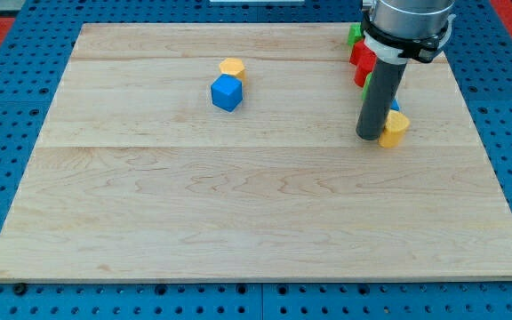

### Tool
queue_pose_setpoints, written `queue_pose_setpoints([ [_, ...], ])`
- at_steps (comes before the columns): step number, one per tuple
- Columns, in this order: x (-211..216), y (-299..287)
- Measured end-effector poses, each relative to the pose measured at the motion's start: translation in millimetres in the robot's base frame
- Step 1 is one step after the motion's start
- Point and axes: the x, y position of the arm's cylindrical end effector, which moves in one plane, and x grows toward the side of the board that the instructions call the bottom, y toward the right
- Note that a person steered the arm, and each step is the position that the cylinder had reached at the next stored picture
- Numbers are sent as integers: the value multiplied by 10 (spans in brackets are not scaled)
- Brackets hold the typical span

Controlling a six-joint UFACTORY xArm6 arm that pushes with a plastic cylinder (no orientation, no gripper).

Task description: Move the yellow hexagon parallel to the left of the blue triangle

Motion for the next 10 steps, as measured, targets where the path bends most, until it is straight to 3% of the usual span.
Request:
queue_pose_setpoints([
  [2, 263, -989],
  [5, 301, -1191],
  [6, 160, -1919],
  [7, -237, -2488],
  [9, -1209, -2579],
  [10, -1385, -2372],
])
